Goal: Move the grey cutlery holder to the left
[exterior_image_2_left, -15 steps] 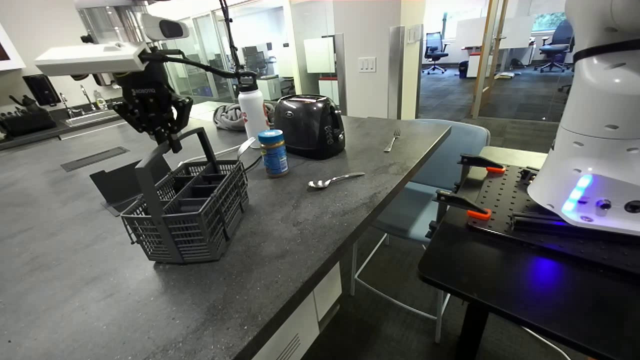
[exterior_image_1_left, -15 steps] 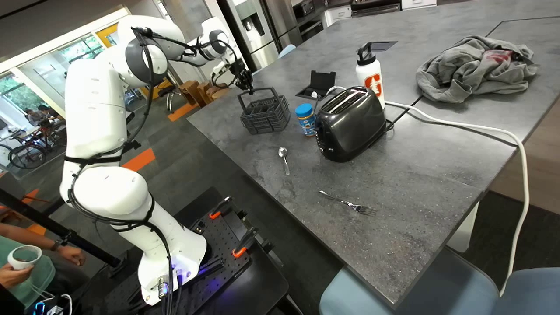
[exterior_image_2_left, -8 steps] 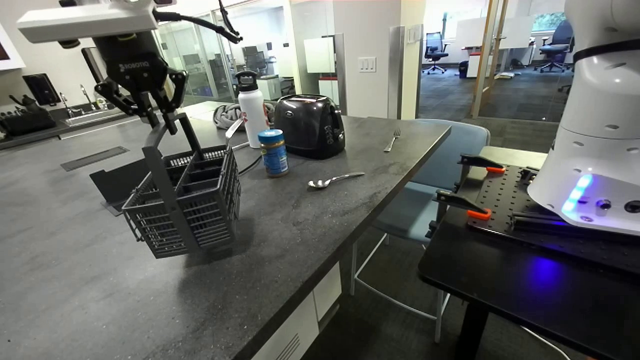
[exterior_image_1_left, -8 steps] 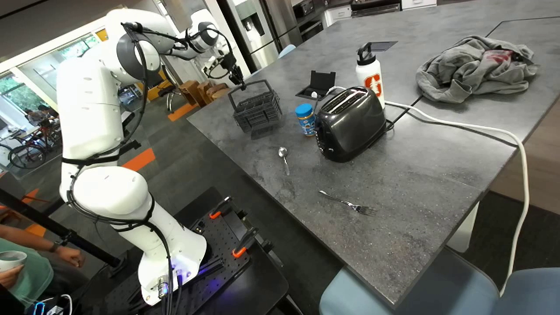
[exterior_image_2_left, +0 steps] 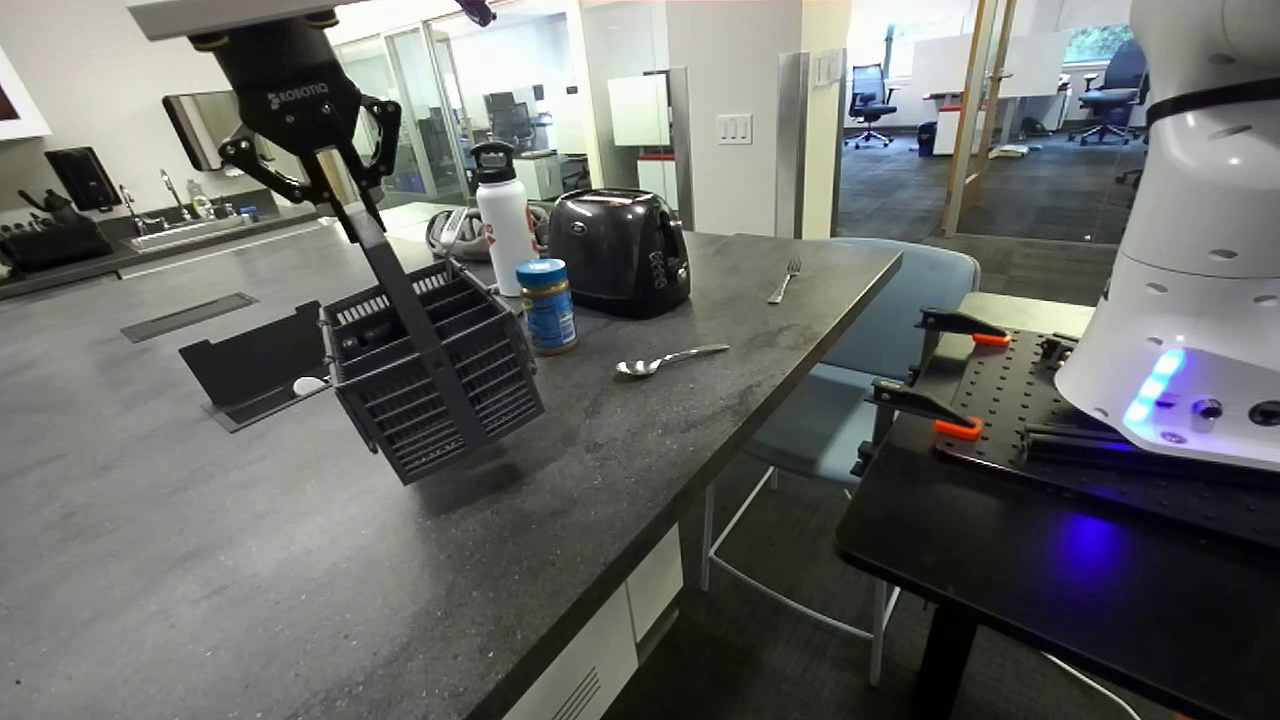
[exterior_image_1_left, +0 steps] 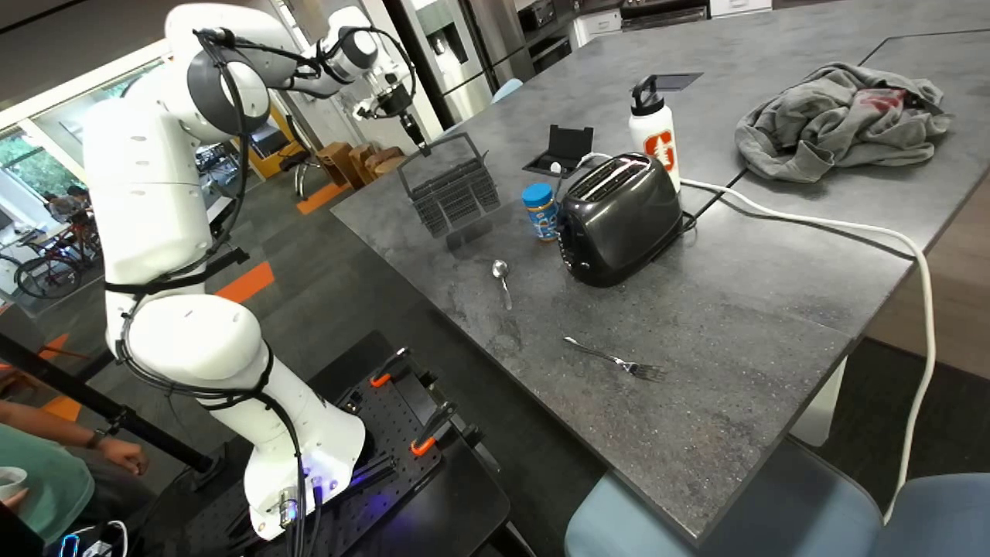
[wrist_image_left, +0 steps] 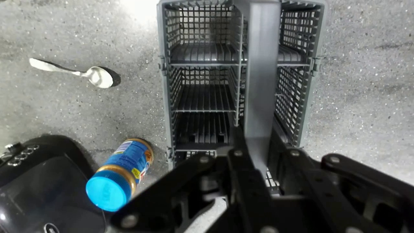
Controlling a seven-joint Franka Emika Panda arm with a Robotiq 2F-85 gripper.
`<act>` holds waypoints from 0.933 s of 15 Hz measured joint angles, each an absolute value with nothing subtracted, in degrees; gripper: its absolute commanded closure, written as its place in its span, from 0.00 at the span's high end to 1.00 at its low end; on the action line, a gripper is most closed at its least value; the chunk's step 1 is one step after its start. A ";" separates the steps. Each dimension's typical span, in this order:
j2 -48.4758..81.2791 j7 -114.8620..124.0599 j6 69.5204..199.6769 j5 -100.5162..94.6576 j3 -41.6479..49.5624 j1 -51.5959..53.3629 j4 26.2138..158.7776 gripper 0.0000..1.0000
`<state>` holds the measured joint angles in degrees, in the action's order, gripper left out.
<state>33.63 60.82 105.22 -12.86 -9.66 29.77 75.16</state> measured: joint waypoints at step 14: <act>29.85 50.96 115.55 -8.68 -12.17 30.01 84.04 0.08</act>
